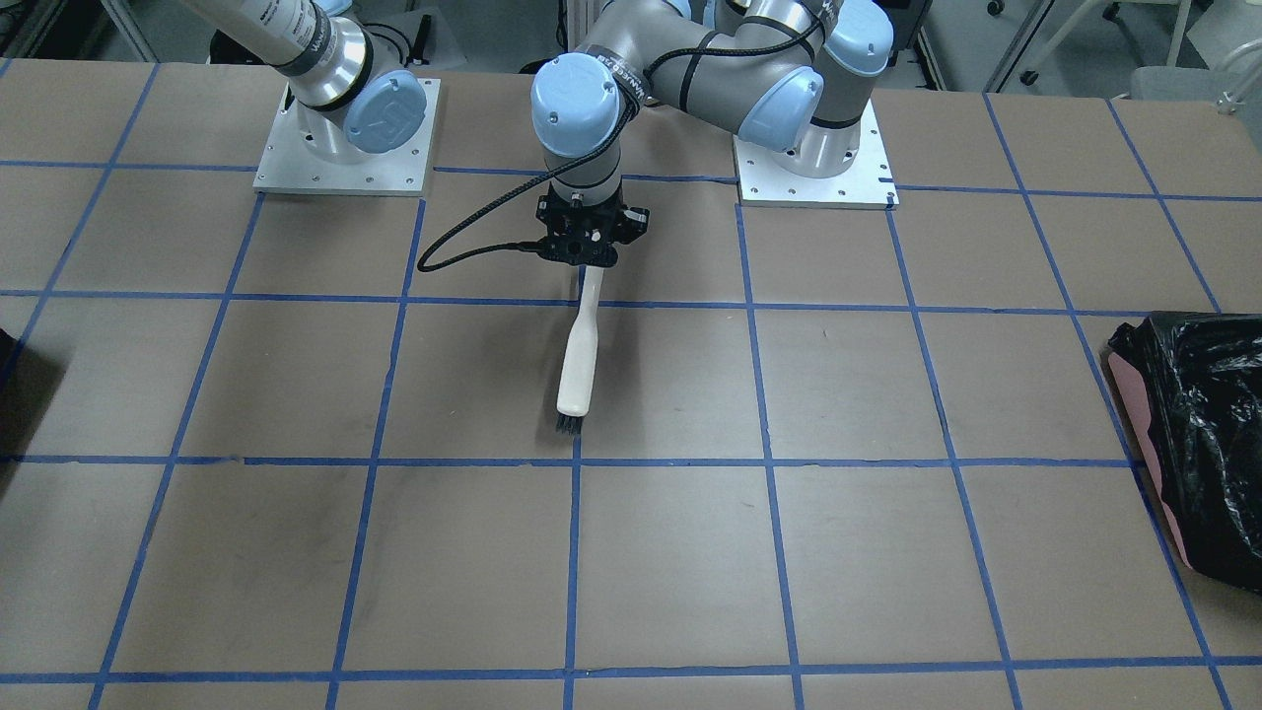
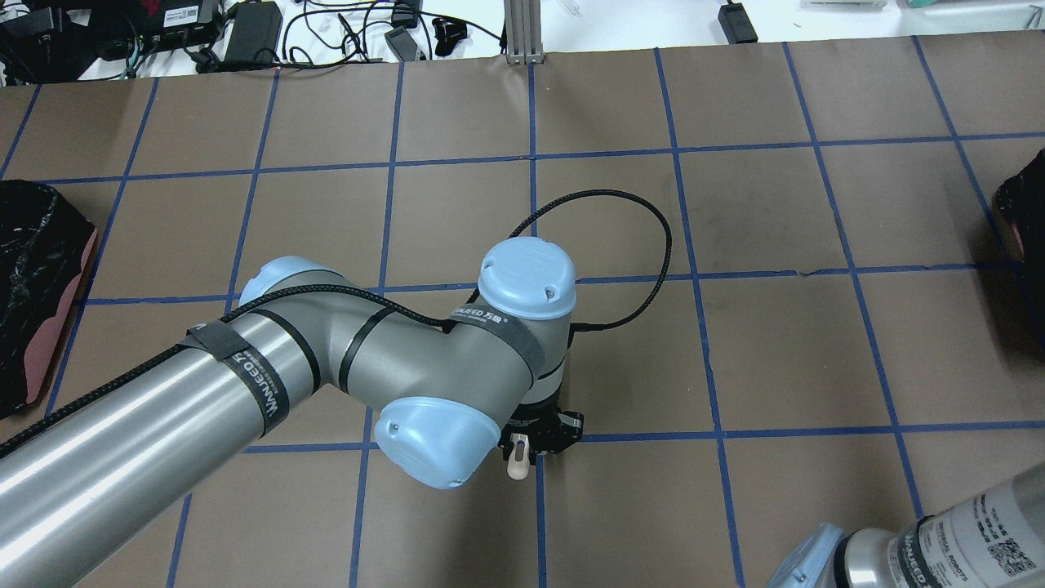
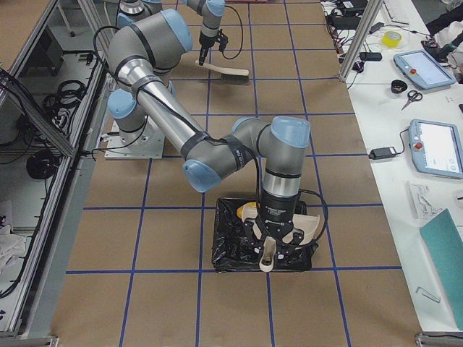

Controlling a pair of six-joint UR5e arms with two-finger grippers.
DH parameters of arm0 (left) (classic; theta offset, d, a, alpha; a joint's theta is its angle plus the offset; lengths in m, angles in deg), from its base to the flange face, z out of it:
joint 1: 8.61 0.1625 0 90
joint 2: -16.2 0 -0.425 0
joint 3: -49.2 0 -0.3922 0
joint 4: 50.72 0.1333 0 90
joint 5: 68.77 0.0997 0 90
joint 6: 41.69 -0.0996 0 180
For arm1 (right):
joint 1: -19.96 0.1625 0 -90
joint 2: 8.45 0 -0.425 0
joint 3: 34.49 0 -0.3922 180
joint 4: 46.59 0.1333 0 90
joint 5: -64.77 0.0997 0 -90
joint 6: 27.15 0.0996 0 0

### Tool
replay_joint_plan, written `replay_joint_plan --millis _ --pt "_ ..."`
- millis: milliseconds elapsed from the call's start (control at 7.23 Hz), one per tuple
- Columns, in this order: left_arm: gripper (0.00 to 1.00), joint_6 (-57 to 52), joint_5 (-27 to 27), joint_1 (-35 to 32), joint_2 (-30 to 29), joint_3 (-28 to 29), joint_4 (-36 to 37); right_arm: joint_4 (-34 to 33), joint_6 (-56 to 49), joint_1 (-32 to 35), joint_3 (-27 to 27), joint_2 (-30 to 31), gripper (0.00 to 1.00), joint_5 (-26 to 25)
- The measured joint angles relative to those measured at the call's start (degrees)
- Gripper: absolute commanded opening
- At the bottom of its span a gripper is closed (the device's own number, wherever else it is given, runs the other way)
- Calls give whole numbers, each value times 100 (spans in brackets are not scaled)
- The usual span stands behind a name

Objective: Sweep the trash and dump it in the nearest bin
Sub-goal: 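Tip the dustpan over the black bin with the right gripper, then bring the empty dustpan back over the table while the left gripper releases the brush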

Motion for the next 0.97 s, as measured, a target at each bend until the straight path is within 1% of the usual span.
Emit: replay_joint_plan --millis 138,277,415,554,692,830,969 --pt "55 8 -4 -3 -4 0 0 477 686 149 -58 197 0 124" --pt "58 12 -2 -6 -6 0 0 947 1393 431 -141 358 0 176" --pt "68 14 3 -7 -3 6 0 1395 2127 814 -236 486 0 197" --pt "88 16 3 -8 23 33 6 1858 2862 1196 -338 613 0 296" --pt "100 -4 2 3 81 89 20 2257 3542 1504 -450 738 0 461" --pt "100 -50 6 37 135 217 25 2533 4155 1761 -588 833 0 593" --pt "100 -76 18 93 162 483 -8 2741 4787 2022 -761 902 0 759"
